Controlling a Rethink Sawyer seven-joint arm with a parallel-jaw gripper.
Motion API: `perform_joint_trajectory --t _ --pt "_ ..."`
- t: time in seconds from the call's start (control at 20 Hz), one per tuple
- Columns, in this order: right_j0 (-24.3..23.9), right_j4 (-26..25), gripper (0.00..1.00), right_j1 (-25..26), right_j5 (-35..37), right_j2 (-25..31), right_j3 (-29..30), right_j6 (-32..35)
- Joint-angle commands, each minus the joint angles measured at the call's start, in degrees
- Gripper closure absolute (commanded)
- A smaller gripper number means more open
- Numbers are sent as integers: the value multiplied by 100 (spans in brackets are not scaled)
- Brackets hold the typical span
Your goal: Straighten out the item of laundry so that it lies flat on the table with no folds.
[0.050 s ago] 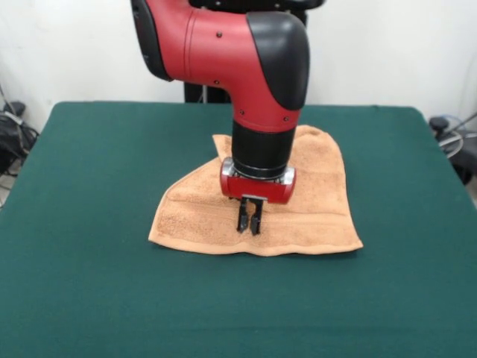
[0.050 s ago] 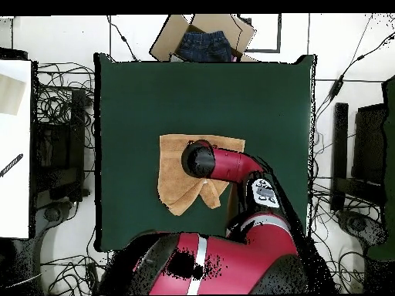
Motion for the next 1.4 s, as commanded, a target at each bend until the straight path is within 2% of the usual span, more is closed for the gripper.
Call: perform_joint_trajectory --t 0.05,0.25,0.7,1.1,1.4 --pt "-25 -351 100 355 -458 675 365 517" --pt "-38 -420 100 294 -404 731 404 464" --pt "-49 -324 100 40 455 760 219 236" --pt "-50 -263 100 216 804 811 -266 73" --pt "124 -166 100 511 1138 682 -905 115"
